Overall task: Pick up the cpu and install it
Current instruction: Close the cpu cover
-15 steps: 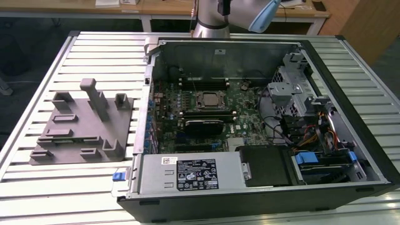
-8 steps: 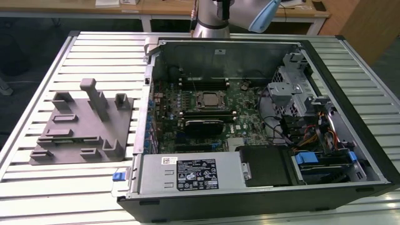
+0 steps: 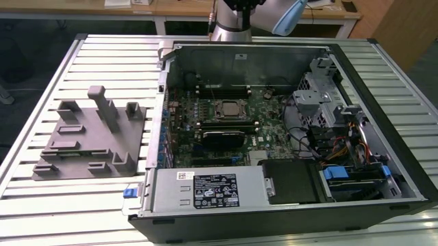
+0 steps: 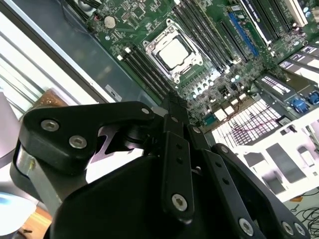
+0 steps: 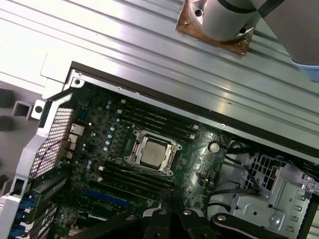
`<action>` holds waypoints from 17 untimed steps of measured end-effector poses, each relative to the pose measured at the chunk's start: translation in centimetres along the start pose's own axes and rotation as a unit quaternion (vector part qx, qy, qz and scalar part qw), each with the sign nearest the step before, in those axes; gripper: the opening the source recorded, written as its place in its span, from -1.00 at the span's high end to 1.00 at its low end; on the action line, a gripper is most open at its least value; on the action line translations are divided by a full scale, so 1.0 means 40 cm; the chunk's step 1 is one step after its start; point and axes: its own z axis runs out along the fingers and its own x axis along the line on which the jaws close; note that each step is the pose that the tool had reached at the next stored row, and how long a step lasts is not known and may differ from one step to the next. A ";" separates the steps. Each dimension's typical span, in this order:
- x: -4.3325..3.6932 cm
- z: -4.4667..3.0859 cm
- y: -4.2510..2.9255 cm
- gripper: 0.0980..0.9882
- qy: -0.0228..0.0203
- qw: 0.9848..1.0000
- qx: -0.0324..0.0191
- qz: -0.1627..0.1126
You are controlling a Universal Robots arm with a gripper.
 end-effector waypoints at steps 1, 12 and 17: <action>0.000 0.004 0.000 0.98 0.000 1.000 0.000 0.000; 0.003 0.044 0.001 0.98 0.000 1.000 0.000 0.000; 0.004 0.061 0.001 0.98 0.000 1.000 0.000 0.000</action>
